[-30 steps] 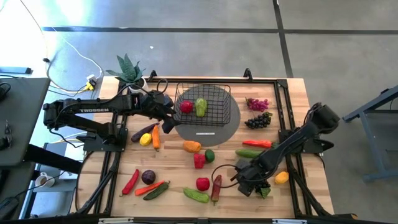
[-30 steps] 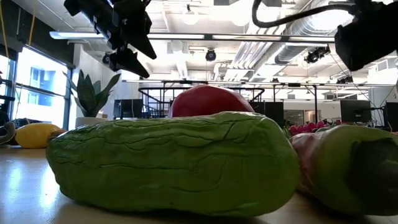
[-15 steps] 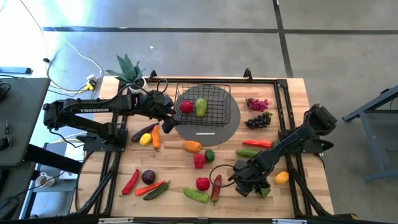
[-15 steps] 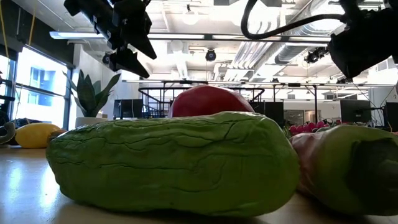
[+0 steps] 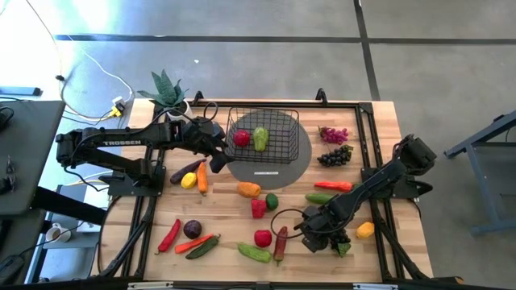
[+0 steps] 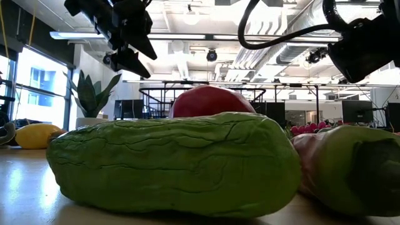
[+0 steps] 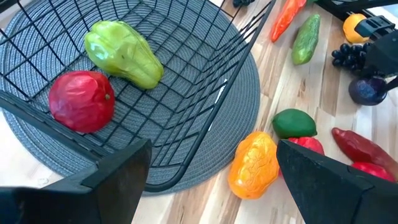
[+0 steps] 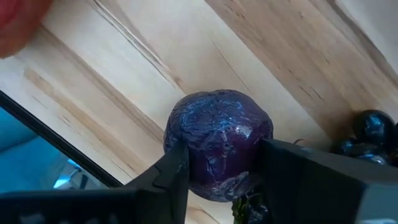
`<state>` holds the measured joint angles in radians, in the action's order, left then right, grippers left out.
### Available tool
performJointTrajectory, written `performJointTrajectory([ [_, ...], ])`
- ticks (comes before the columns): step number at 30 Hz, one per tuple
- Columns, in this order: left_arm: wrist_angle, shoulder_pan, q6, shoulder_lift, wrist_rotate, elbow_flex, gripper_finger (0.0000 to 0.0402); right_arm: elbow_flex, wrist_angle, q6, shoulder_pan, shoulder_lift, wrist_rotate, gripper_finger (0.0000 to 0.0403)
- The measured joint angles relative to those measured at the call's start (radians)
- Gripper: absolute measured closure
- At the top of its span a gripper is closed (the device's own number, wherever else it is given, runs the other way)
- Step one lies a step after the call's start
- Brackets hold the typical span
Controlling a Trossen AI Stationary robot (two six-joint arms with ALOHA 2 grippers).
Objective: Build produce basket
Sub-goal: Put the bottom right onion into the wire basket
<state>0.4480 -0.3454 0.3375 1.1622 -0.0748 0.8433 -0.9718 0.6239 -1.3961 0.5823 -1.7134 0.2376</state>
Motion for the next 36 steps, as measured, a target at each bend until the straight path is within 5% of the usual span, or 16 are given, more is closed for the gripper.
performJointTrajectory([
  [21, -0.001, 0.0, -0.008, 0.0, 0.0, 0.0, 0.0064, -0.202, 0.085, -0.021, -0.006, -0.016, -0.082, 0.028],
  [36, -0.001, -0.003, -0.15, -0.075, 0.0, 0.0, 0.0064, -0.477, 0.345, 0.067, -0.158, -0.012, -0.297, 0.028],
])
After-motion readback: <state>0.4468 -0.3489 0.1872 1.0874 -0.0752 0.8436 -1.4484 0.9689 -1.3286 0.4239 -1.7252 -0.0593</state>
